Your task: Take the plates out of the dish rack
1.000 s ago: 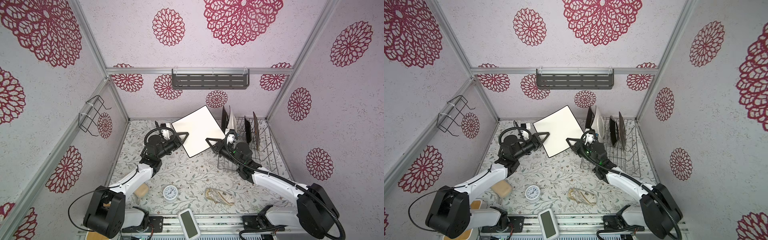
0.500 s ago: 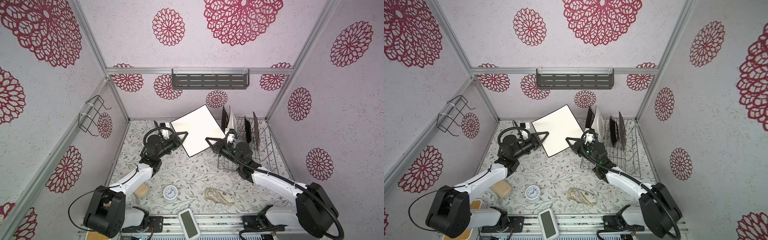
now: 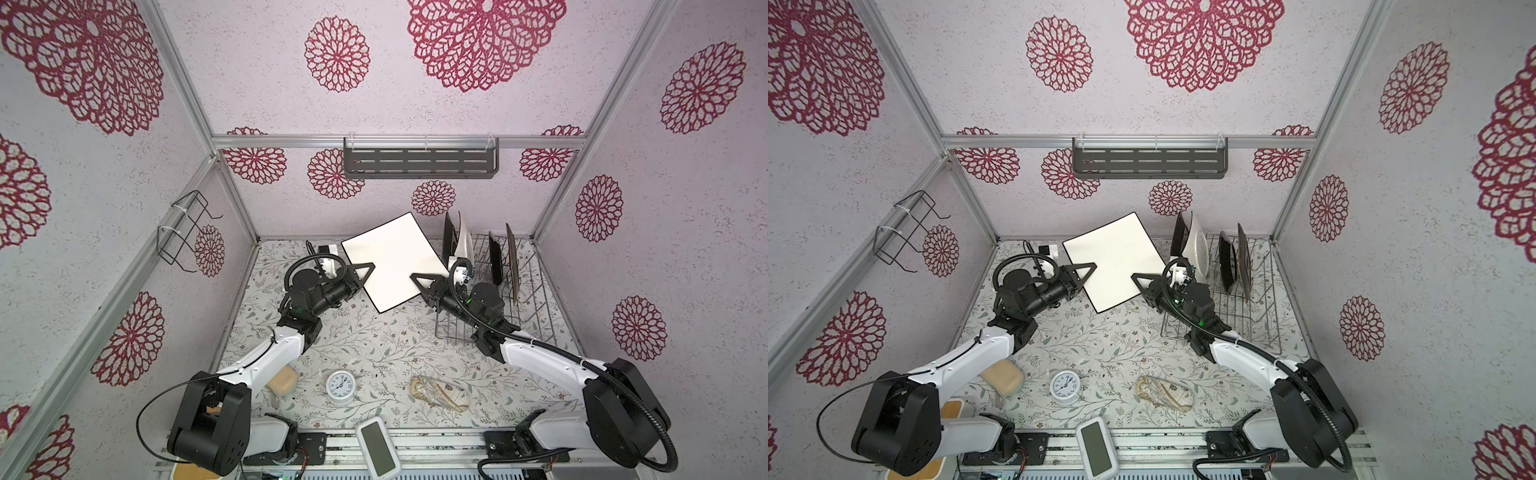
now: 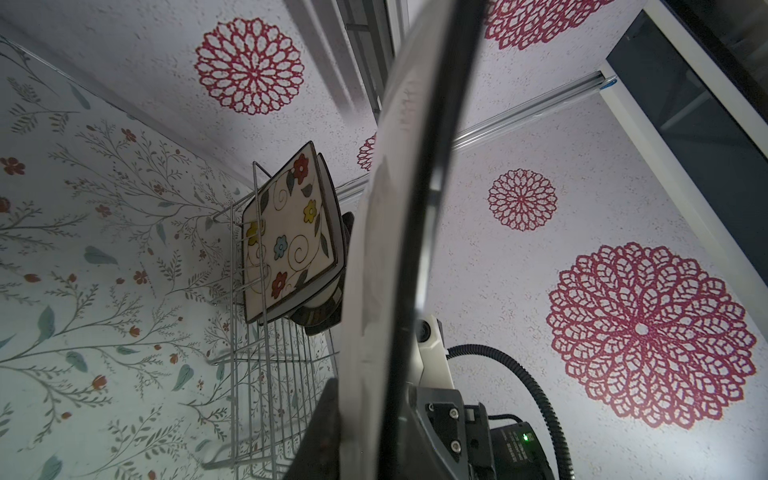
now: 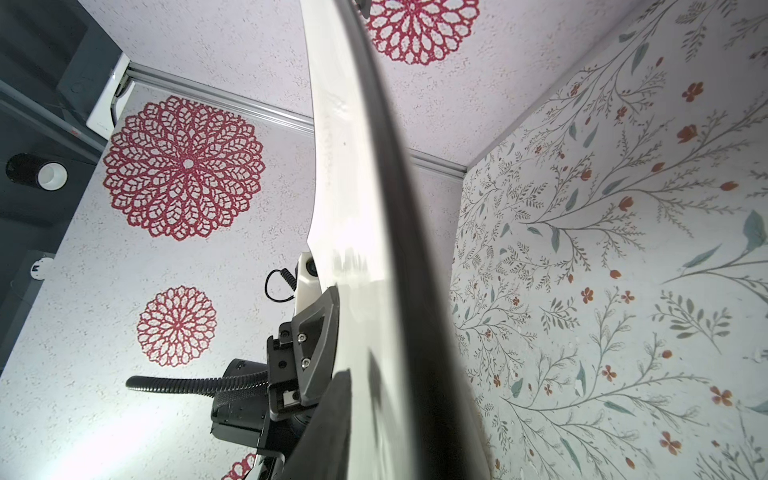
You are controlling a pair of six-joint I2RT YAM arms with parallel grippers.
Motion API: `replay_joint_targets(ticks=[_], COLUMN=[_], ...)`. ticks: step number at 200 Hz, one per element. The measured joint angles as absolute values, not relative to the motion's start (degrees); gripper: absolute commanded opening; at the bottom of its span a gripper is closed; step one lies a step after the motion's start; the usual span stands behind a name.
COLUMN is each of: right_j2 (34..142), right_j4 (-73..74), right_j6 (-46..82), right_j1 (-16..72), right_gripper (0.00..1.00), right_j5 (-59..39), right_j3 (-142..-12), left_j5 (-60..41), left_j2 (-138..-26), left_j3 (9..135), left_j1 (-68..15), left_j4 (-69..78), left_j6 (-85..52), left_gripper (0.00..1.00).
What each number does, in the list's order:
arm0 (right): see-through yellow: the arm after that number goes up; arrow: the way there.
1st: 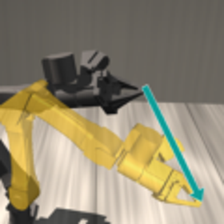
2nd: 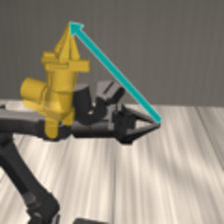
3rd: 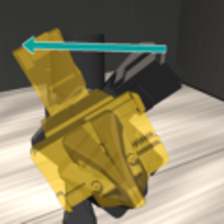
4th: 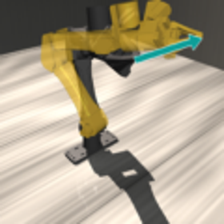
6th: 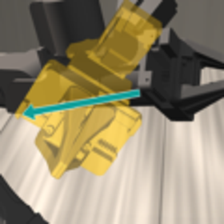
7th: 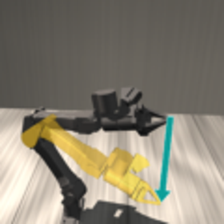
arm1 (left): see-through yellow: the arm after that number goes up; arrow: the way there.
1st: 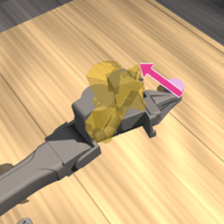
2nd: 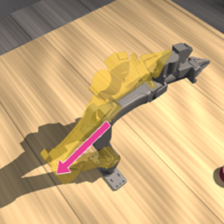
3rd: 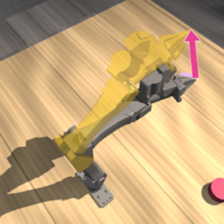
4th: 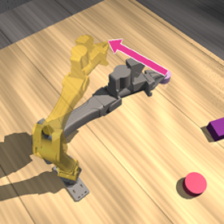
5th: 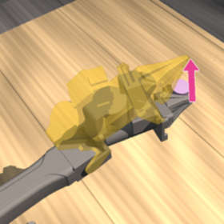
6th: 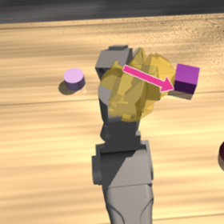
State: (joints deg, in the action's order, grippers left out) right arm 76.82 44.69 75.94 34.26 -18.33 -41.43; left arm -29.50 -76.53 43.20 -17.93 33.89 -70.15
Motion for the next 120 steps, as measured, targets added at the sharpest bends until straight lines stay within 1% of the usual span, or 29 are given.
replay_joint_targets(ticks=[25, 41, 90, 120], right_j2=[76.8, 76.8, 77.0, 77.3], right_j4=[44.8, 45.0, 45.6, 45.6], right_j6=[76.4, 76.6, 77.8, 78.2], right_j1=[33.6, 33.1, 31.3, 30.1], right_gripper=[0.48, 0.50, 0.63, 0.67], right_j5=[-18.5, -18.7, -19.3, -19.8], right_j3=[-41.8, -42.2, -42.9, -43.2], left_j5=[-30.4, -30.9, -32.3, -32.8], left_j2=[-76.6, -76.8, -79.5, -81.0], left_j3=[43.3, 43.5, 44.8, 44.9], left_j1=[-17.0, -16.2, -14.5, -13.3], left_j4=[33.8, 33.9, 34.8, 35.7], left_j6=[-70.7, -71.3, -73.7, -75.2], left_gripper=[0.00, 0.00, 0.00, 0.00])
